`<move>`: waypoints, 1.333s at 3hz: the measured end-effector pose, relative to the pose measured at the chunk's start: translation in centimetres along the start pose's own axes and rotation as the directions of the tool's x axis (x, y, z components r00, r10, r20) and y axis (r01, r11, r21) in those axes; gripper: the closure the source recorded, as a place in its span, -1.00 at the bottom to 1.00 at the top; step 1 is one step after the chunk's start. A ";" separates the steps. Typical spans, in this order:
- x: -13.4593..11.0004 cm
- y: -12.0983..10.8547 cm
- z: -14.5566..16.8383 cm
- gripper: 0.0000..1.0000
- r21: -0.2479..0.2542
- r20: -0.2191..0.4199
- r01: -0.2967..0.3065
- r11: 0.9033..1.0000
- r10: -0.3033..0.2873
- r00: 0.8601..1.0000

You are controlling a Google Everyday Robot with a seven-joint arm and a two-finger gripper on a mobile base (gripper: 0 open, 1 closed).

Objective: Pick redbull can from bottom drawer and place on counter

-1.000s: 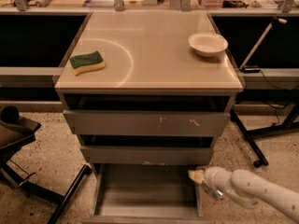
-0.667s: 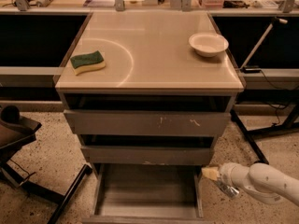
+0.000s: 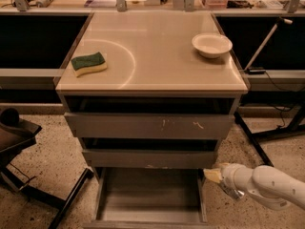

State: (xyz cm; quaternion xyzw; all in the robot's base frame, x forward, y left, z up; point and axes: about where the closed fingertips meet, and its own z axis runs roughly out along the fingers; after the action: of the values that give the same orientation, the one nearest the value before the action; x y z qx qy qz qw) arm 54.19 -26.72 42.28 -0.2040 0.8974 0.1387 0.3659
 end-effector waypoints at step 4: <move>-7.6 10.3 -25.5 1.00 0.540 0.145 0.089 0.837 -0.197 0.970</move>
Offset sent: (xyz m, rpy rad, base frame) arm -0.2090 0.2941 0.3781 -0.6600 -0.7525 0.0945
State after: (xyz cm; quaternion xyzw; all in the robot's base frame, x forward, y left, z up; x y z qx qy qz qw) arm 39.00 -25.83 66.42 -0.1473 0.8427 -0.1224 0.5032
